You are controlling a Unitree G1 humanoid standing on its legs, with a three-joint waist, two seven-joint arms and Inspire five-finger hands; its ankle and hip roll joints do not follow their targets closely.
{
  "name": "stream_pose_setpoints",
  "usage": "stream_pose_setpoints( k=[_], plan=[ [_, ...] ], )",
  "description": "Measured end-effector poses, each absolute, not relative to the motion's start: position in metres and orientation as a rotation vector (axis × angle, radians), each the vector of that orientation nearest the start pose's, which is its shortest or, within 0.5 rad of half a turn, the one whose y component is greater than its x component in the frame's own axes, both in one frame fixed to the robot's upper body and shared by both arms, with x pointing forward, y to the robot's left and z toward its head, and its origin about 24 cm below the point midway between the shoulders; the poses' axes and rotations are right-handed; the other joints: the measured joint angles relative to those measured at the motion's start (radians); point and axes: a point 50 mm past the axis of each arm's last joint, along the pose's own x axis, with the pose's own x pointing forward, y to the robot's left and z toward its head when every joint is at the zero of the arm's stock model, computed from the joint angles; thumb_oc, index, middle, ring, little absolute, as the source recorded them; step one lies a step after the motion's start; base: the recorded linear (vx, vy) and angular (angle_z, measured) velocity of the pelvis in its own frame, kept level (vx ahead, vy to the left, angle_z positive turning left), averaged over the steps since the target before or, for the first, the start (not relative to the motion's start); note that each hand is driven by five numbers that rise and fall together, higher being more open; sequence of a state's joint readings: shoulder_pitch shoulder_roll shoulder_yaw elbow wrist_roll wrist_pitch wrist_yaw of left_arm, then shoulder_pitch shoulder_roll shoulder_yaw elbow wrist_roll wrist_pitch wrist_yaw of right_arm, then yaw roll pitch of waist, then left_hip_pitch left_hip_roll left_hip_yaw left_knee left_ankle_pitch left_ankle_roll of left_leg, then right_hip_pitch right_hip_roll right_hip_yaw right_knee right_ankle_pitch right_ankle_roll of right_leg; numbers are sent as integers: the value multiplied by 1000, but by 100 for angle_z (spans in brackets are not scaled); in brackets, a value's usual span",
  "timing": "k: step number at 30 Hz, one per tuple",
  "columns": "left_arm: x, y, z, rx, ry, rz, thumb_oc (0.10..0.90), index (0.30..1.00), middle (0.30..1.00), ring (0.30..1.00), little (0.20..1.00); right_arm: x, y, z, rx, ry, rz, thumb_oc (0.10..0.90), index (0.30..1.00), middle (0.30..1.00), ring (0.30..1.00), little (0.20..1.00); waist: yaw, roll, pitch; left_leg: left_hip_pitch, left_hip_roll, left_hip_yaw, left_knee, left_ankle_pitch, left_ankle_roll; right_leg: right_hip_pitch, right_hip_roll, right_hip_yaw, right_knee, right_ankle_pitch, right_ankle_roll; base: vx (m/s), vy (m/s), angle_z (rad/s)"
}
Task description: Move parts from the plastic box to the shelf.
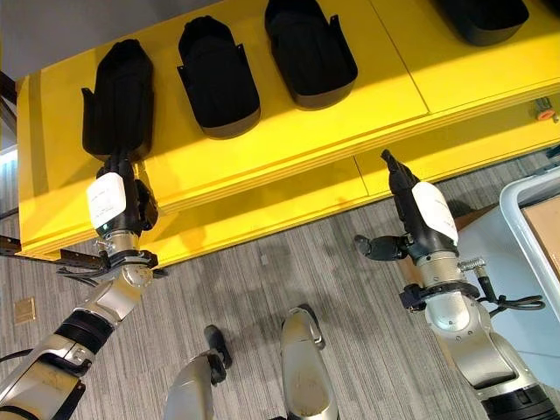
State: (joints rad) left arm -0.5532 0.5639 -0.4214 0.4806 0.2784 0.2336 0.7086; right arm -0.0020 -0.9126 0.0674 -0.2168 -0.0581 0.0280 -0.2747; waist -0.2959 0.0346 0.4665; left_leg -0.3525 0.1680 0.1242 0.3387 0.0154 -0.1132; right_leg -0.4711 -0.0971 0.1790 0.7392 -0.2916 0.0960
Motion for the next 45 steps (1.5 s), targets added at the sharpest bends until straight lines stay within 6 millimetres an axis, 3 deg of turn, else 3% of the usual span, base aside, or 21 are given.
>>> stream_pose_setpoints(
  k=[9,19,26,37,45],
  plan=[
    [328,219,105,984,-187,486,900,1000,1000,1000,1000,249,-259,149,-920,-276,-138,900,1000,1000,1000,1000,4,0,0,0,0,-9,-2,1,-1,6,0,-8,-6,0,0,-3,-16,1],
    [311,200,109,882,-251,423,900,1000,1000,1000,1000,243,-260,137,-896,-245,-171,900,1000,1000,1000,1000,54,1,23,-15,-2,-33,5,1,-1,12,-7,-32,-10,-3,-4,-2,-40,6],
    [302,198,112,863,-268,401,900,1000,1000,1000,1000,241,-260,135,-878,-248,-198,900,1000,1000,1000,1000,61,-1,25,-31,-2,-50,7,1,0,14,-9,-51,-21,-2,-4,-1,-32,6],
    [309,203,114,872,-261,426,900,1000,1000,1000,1000,239,-261,132,-872,-237,-202,900,1000,1000,1000,1000,66,-3,26,-30,-9,-51,23,-7,3,26,-19,-52,-26,-2,-2,12,11,0],
    [331,205,137,906,-281,453,900,1000,1000,1000,1000,241,-260,135,-870,-254,-200,900,1000,1000,1000,1000,33,-12,29,-30,-13,-45,32,-10,3,27,-22,-43,-26,2,5,24,36,-1]
  ],
)
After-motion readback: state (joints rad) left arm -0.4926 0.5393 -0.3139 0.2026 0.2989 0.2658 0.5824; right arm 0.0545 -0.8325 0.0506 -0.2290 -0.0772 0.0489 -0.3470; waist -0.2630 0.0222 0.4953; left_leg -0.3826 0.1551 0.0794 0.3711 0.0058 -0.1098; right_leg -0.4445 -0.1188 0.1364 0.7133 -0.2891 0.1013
